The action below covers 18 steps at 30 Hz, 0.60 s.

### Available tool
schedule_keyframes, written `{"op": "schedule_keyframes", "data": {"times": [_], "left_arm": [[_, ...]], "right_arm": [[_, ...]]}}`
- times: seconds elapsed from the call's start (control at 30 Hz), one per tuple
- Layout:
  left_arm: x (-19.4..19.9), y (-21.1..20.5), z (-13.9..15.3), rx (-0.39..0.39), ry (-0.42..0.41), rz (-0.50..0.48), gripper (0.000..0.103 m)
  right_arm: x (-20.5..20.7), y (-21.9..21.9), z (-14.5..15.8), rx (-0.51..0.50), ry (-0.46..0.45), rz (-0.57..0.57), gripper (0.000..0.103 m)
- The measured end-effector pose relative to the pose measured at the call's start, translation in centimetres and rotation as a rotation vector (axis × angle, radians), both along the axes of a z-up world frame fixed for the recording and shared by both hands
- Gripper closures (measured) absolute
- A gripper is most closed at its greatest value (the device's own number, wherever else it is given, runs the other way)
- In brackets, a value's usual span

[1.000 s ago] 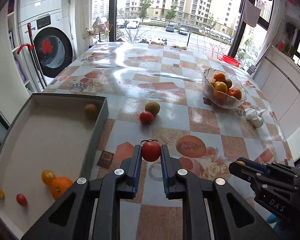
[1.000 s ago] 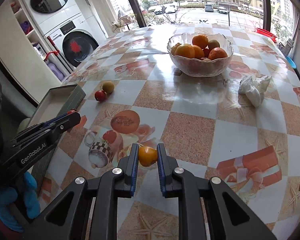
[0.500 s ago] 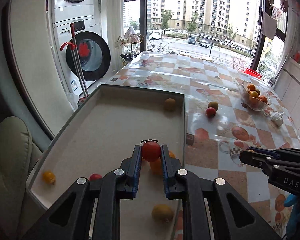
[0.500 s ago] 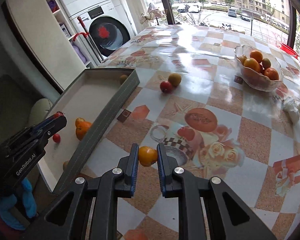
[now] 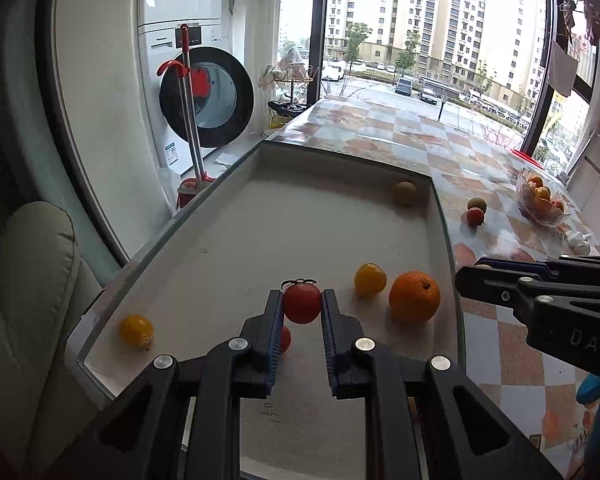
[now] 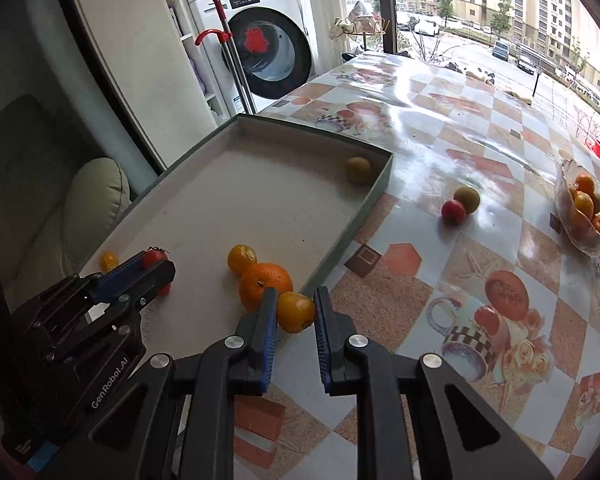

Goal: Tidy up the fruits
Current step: 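Carry the small orange and red tomato into the grey tray and open both grippers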

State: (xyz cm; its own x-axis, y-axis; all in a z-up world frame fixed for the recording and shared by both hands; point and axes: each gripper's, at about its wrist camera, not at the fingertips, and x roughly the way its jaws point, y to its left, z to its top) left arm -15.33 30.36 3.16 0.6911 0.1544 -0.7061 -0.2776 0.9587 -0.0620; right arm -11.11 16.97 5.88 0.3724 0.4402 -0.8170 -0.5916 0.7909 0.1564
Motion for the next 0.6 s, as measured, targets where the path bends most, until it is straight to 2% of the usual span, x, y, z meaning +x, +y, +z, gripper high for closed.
{"op": "schedule_keyframes", "data": {"times": [0.2,0.47,0.53,0.57,0.6], "left_arm": [[0.0,1.0,-0.8,-0.031,0.01,0.01,0.083],[-0.1,1.0,-1.0,-0.018,0.004,0.012,0.083],[0.0,0.8,-1.1,-0.002,0.008,0.01,0.08],[0.1,0.7,-1.1,0.006,0.012,0.011,0.063],[0.2,0.6,-1.1,0.009,0.018,0.013,0.027]], "right_arm": [[-0.1,3.1,0.0,-0.025,-0.013,0.034,0.083],[0.2,4.9,-0.8,-0.044,0.002,0.063,0.082],[0.3,4.8,-1.0,-0.04,0.02,0.066,0.074],[0.4,4.7,-1.0,-0.036,0.023,0.065,0.068],[0.4,4.6,-0.9,-0.037,0.022,0.06,0.048]]}}
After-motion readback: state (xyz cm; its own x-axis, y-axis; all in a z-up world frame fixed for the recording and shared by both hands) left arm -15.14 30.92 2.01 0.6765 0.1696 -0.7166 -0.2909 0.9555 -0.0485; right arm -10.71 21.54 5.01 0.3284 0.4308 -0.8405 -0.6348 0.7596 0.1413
